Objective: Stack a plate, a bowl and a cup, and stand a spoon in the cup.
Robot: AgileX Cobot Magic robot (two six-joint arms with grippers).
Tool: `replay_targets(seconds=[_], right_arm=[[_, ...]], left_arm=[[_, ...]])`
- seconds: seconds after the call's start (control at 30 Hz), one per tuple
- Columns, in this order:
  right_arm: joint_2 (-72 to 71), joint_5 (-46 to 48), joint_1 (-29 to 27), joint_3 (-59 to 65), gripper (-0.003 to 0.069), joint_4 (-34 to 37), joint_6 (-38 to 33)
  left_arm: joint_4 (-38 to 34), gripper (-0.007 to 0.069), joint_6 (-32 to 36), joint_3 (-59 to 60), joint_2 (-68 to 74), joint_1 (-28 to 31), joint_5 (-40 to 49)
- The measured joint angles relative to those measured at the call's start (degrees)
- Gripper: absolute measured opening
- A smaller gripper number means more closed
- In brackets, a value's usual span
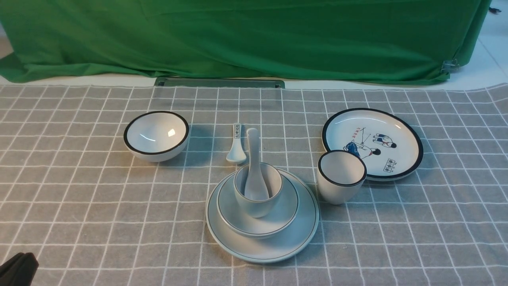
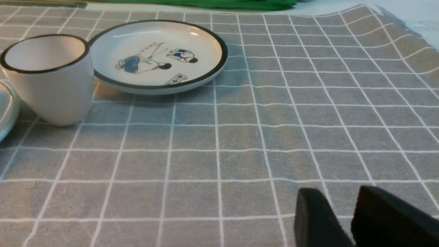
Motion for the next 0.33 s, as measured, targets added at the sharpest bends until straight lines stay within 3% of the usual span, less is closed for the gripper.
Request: replay_targets(seconds=[0.33], right_arm=[[0.0, 0.0, 0.0, 0.0, 0.0235, 0.0, 0.0]], left_arm=[[0.0, 0.0013, 0.2, 0.0, 0.0, 0.0, 0.0]])
